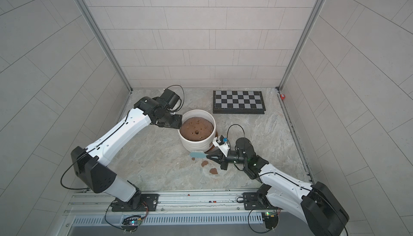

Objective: Scrub the dried mud off the ceramic pot
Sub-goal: Rotate the pot at the center of the board.

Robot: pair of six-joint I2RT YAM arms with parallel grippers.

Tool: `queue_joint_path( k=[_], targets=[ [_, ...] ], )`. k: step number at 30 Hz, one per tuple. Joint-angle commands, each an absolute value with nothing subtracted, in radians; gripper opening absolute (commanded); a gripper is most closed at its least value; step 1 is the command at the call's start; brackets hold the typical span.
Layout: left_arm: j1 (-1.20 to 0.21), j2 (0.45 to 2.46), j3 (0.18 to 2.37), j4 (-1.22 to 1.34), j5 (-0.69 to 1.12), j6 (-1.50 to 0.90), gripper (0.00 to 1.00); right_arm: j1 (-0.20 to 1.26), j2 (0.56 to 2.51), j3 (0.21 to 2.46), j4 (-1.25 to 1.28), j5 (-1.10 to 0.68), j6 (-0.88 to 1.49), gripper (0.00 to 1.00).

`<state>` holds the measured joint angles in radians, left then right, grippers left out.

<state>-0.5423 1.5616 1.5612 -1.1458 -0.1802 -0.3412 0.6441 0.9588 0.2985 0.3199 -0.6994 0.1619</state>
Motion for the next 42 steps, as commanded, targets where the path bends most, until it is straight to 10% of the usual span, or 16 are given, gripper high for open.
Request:
queue_joint_path(
  k=[1,42],
  targets=[
    [-0.57,1.542,1.506,-1.099,-0.177,-0.464,0.62,0.649,0.936,0.335,0.267,-0.693,0.138,0.0],
    [-0.61,1.731,1.576,-1.126,-0.289,-0.368,0.0,0.649,0.926,0.325,0.298,-0.723,0.155,0.0]
  ],
)
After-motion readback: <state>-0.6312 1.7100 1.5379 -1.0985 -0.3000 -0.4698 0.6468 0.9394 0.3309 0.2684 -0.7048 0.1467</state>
